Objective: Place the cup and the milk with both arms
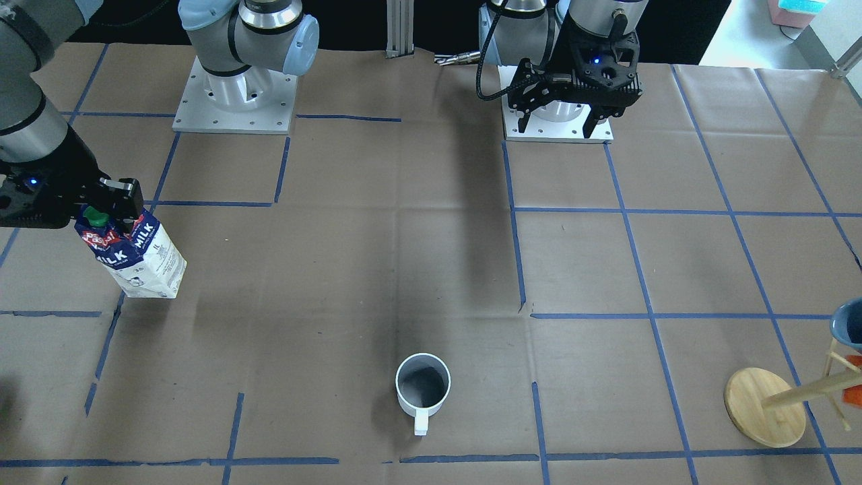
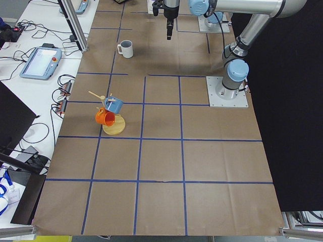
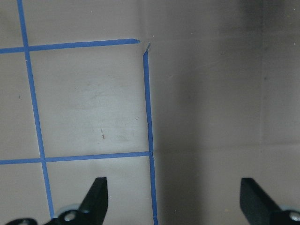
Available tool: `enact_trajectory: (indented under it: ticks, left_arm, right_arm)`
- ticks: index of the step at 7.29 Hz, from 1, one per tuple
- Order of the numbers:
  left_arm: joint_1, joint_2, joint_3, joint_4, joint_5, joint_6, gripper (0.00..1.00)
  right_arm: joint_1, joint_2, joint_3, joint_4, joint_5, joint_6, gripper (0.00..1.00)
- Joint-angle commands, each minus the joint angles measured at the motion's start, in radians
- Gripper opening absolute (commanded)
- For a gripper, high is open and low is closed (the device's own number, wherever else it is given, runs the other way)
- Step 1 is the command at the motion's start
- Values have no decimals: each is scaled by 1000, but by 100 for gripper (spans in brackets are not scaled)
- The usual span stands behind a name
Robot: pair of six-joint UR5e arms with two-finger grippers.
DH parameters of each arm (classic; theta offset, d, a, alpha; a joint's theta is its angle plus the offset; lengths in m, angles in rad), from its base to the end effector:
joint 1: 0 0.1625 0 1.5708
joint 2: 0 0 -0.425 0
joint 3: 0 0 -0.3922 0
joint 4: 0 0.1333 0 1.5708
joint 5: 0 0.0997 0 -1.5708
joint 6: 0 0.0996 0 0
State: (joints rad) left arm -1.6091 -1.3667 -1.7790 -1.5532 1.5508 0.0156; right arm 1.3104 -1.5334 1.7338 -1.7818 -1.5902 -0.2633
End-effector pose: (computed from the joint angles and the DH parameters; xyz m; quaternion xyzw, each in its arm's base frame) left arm -0.1508 -0.4016 0.4788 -0.0270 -0.9996 0.0066 0.0101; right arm -0.0020 -0.5179 0.4106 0.0014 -0.9999 0.0026 0.0107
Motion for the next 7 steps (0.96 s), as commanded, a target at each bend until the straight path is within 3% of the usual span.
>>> enact_trajectory:
  ticks: [1, 3, 4, 5, 7]
  left_arm:
    - [0, -2, 0, -1, 0, -6, 100]
    - [0, 0, 1, -2, 0, -6, 100]
    - [0, 0, 1, -1, 0, -6, 100]
    - [0, 0, 1, -1, 0, -6, 100]
    - [0, 0, 1, 1, 0, -13, 100]
  right_arm:
    - [106, 51, -115, 42, 3, 1, 47]
    - [272, 250, -359, 73, -8, 121, 47]
    - [306, 310, -425, 99, -8, 134, 47]
    - [397, 463, -609, 170, -8, 216, 47]
    - [472, 618, -759, 170, -8, 284, 47]
